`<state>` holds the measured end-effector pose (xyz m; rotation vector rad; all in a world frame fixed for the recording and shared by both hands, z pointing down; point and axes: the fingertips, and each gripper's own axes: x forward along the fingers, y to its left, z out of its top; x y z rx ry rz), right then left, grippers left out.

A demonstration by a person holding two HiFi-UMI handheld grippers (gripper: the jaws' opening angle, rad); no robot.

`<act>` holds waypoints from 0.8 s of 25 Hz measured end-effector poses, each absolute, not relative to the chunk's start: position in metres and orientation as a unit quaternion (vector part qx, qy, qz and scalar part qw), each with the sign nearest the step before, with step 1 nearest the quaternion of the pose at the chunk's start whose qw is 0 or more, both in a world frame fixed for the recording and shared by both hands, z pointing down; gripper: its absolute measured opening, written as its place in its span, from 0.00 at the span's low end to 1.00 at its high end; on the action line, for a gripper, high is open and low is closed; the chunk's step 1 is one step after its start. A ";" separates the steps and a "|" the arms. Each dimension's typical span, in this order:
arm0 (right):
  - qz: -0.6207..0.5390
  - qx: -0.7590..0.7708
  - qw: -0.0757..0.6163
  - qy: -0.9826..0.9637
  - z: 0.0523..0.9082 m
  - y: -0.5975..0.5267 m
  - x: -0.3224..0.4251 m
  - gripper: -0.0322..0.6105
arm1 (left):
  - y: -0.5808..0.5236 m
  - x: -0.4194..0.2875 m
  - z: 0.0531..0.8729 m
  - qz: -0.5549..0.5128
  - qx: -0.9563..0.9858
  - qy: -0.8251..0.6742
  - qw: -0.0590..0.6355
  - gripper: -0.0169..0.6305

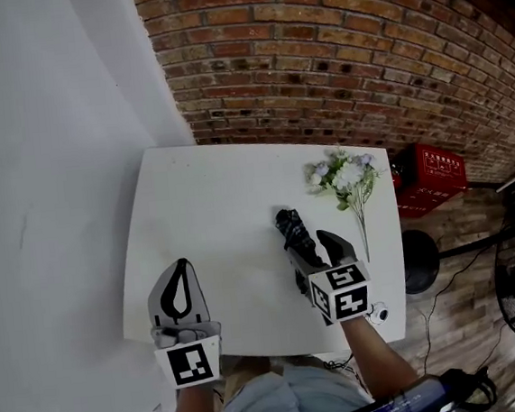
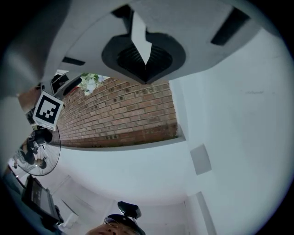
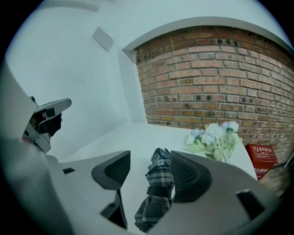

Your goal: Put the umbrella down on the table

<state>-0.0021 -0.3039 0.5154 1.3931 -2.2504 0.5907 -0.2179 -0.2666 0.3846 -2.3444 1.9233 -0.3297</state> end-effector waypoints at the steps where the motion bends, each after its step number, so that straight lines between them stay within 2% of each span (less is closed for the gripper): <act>1: 0.202 0.503 0.191 -0.818 0.498 -0.303 -0.004 0.45 | -0.265 -0.216 0.375 -0.100 -0.769 0.630 0.052 0.04; 3: 0.168 0.504 0.153 -0.833 0.463 -0.299 -0.007 0.39 | -0.261 -0.210 0.355 -0.083 -0.770 0.629 0.071 0.04; 4: 0.146 0.503 0.137 -0.841 0.446 -0.295 -0.008 0.32 | -0.258 -0.205 0.345 -0.075 -0.771 0.628 0.079 0.04; 7: 0.084 0.499 0.101 -0.857 0.404 -0.279 -0.012 0.20 | -0.246 -0.191 0.318 -0.058 -0.775 0.623 0.093 0.04; 12: 0.018 0.508 0.074 -0.858 0.360 -0.257 -0.012 0.08 | -0.230 -0.178 0.283 -0.034 -0.773 0.622 0.123 0.04; 20: -0.021 0.509 0.049 -0.859 0.321 -0.240 -0.008 0.06 | -0.213 -0.175 0.263 -0.026 -0.766 0.627 0.141 0.04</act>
